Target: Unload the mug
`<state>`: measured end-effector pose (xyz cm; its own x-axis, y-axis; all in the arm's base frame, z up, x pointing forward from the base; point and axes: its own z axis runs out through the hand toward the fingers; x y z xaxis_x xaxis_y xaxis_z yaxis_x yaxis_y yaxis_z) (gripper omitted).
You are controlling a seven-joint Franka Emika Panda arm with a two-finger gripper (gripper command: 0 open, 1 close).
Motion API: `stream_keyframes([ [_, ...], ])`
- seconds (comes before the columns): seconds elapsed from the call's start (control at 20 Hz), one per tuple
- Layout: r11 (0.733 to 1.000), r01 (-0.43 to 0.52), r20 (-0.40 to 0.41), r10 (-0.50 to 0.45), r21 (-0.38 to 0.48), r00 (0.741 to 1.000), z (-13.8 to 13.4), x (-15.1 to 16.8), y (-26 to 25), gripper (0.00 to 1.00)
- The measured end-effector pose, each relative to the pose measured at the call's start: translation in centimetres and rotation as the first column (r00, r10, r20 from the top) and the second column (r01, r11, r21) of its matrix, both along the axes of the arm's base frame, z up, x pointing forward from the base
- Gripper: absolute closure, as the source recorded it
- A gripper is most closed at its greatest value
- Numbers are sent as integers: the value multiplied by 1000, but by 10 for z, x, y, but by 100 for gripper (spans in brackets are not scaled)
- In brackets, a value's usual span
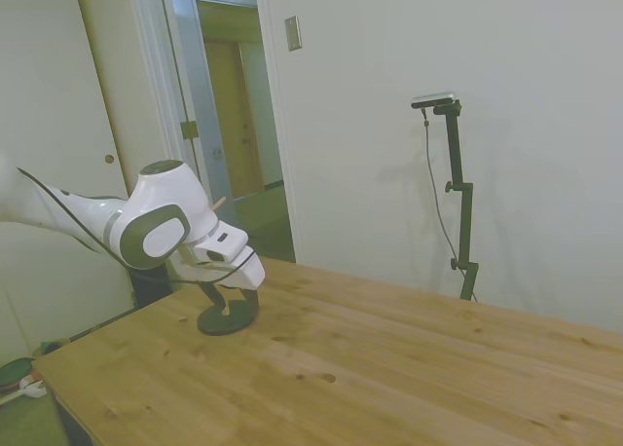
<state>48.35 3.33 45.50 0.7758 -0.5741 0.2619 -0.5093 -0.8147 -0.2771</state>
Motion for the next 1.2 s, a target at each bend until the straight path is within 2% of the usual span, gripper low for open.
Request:
stream_keyframes([
  [0.45,999,-48,34,48,-9,998,15,24,8,0],
  [1.2,998,-61,42,61,-13,997,18,26,12,0],
])
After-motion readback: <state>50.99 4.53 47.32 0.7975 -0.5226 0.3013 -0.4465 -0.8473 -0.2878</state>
